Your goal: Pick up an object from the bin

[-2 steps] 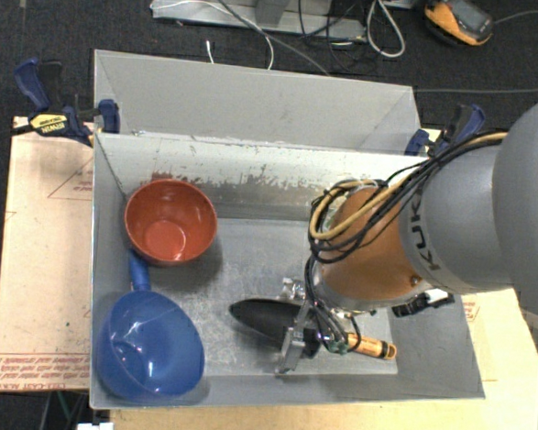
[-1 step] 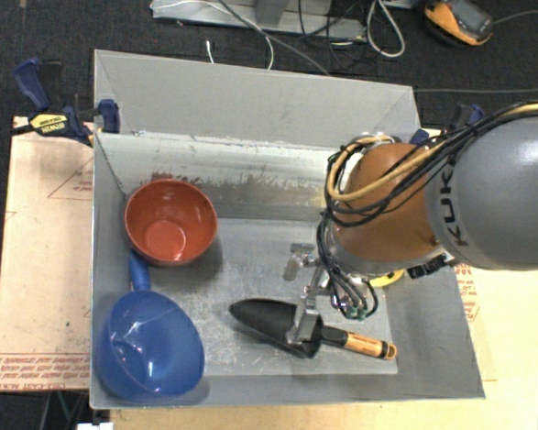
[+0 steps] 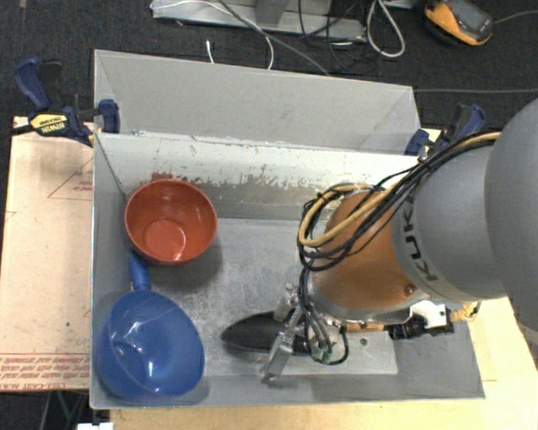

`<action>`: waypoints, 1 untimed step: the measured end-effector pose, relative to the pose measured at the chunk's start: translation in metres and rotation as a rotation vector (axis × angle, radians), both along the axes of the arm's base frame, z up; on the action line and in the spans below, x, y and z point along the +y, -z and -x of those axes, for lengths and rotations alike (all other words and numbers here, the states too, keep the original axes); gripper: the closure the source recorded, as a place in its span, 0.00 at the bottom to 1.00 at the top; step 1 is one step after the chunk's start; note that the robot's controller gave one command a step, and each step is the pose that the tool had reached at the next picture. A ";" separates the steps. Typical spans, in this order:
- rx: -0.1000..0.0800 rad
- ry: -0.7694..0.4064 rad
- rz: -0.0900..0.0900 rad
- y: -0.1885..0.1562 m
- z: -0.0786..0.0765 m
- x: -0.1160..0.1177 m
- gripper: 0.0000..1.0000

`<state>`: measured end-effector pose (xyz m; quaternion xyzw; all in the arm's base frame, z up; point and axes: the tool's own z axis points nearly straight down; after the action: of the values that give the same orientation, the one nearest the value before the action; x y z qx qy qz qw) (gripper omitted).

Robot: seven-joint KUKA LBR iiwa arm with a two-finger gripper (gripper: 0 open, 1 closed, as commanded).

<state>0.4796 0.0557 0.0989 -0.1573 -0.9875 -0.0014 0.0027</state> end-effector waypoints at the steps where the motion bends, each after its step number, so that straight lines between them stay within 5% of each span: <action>1: -0.025 -0.007 0.000 0.029 -0.029 -0.020 0.00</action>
Offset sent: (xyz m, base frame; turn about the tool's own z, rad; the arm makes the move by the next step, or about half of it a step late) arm 0.0069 -0.0151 -0.0289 0.1692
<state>0.5085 0.0356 0.0701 -0.1539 -0.9880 -0.0035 -0.0098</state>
